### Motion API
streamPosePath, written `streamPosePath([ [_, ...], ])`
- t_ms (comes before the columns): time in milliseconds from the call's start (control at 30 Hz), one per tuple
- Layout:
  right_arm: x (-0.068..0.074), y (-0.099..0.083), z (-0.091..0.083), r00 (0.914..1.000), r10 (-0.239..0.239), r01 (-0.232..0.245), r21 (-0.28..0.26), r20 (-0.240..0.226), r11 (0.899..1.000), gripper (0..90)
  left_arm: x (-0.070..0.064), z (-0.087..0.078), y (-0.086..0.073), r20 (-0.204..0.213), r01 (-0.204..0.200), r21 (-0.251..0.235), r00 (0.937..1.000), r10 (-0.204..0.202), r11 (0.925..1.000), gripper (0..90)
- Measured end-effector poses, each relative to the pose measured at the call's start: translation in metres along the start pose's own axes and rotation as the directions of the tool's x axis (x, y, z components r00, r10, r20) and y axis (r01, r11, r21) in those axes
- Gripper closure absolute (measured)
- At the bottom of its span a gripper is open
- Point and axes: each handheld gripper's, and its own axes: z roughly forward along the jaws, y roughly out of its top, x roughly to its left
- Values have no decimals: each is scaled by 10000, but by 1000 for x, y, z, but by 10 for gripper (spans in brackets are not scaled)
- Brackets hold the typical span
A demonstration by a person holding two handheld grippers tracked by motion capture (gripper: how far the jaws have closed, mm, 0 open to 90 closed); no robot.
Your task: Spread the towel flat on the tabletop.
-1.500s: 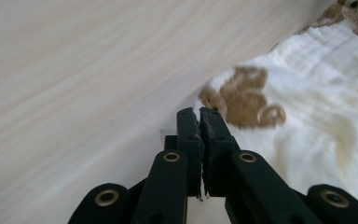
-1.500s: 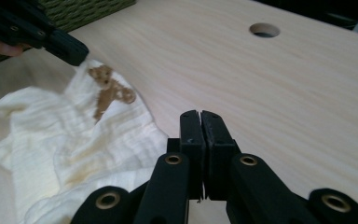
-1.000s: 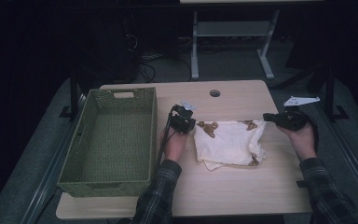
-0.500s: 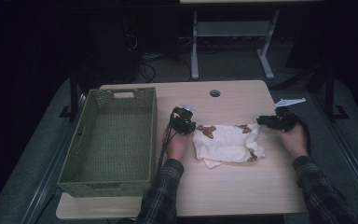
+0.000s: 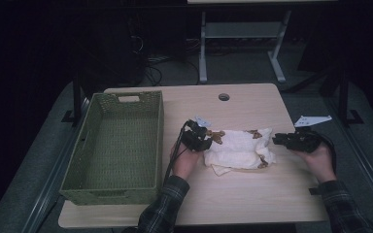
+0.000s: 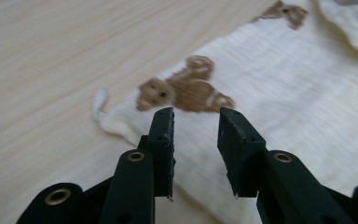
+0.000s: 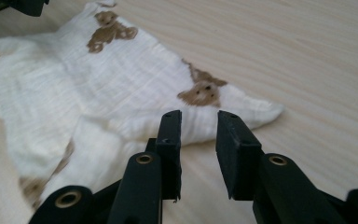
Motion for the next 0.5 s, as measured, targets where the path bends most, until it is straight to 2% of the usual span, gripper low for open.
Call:
streamPosePath([
  [200, 12, -19, -8, 9998, 50, -42, 341, -213, 9994, 715, -19, -19, -13, 585, -256, -209, 9979, 268, 9995, 648],
  [267, 19, -24, -9, 9996, -146, 160, 576, -240, 9982, 715, -26, -26, -17, 767, -518, -221, 9956, 533, 9984, 649],
  [400, 29, -33, -13, 9990, -208, 234, 677, -388, 9974, 721, -38, -30, -27, 1075, -728, -122, 9915, 737, 9973, 649],
  [500, 35, -37, -16, 9987, -219, 252, 732, -451, 9970, 721, -46, -30, -36, 1466, -848, 84, 9857, 827, 9964, 652],
])
